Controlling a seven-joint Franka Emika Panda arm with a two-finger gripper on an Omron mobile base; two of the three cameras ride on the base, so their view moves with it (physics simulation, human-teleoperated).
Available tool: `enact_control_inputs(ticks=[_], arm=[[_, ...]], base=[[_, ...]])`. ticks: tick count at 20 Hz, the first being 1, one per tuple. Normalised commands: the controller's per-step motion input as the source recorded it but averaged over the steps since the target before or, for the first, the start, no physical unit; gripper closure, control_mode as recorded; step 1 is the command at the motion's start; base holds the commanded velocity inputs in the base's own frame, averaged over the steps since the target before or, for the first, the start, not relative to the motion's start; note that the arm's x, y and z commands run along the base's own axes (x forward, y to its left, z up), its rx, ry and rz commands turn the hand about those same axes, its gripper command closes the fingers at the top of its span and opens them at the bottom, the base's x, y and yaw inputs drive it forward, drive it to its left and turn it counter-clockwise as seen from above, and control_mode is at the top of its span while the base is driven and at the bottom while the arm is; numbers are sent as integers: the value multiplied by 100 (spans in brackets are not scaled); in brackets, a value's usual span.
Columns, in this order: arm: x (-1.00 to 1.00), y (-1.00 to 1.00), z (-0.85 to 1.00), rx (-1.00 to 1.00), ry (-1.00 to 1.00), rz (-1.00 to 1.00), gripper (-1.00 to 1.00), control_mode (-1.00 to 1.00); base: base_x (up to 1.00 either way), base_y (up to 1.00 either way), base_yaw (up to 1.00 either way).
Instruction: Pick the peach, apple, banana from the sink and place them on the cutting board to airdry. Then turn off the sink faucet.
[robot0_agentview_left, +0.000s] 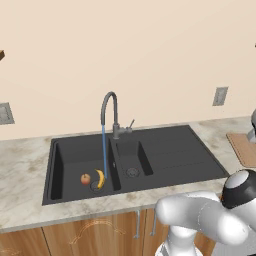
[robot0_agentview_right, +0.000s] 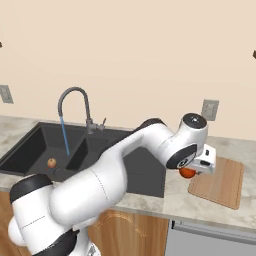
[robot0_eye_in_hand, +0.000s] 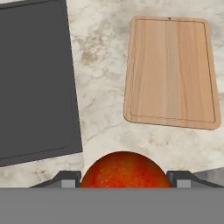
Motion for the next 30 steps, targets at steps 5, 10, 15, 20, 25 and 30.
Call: enact_control_inputs(ticks=[5,10,15,20,25,30], arm=[[39,-25,-4,0,9,0,100,-100],[45,-28,0,4,16,0,100,-100],[49,-28,-6,2,1,0,100,-100],[44,-29,-9,2,0,1,100,-100],[40,-31,-17,2,0,2,100,-100],[11,-36,-19,5,0,4,100,-100]], base=[[0,0,0],[0,0,0],[0,0,0],[0,0,0],[0,0,0],[0,0,0]])
